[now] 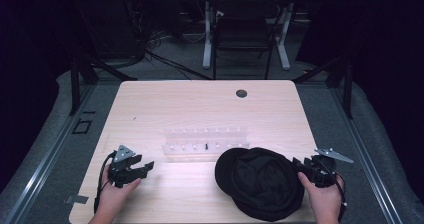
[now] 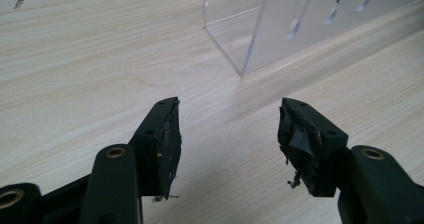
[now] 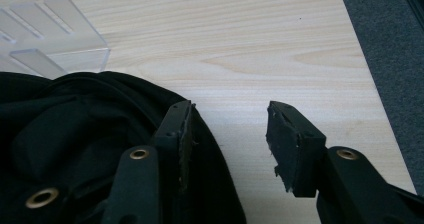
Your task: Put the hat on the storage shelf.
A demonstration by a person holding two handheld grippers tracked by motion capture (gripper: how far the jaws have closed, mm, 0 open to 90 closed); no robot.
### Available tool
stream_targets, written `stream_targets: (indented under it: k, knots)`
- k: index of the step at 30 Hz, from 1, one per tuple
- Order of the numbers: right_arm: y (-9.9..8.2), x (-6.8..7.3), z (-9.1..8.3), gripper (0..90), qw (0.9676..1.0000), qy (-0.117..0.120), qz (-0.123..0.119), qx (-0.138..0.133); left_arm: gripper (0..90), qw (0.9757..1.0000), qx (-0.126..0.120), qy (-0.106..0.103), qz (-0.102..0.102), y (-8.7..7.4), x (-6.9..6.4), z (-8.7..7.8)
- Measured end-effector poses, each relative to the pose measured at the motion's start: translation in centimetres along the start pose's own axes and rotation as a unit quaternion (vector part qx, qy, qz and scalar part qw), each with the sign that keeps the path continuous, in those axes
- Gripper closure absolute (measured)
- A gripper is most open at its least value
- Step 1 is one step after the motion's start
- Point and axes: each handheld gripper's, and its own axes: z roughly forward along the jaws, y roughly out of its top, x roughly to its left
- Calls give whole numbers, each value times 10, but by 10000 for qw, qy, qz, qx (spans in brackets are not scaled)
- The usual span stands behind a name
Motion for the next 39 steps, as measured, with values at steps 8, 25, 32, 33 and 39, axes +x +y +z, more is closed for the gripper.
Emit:
stream_targets:
  k: [8, 25, 32, 33, 39]
  knots:
    - [12, 15, -15, 543, 9997, -29, -36, 244, 425, 10000, -23, -20, 41, 0, -2, 0]
    - [12, 15, -32, 666, 9901, 12, -239, 1385, 425, 10000, 4, -35, 54, 1, -4, 0]
    - [9, 9, -37, 683, 9840, 63, -178, 1770, 425, 10000, -2, -28, 70, 1, -4, 2]
    - [9, 9, -37, 683, 9840, 63, -178, 1770, 425, 10000, -2, -28, 70, 1, -4, 2]
    - [5, 0, -27, 685, 9802, -47, -56, 1979, 425, 10000, 5, -31, 89, 1, -5, 3]
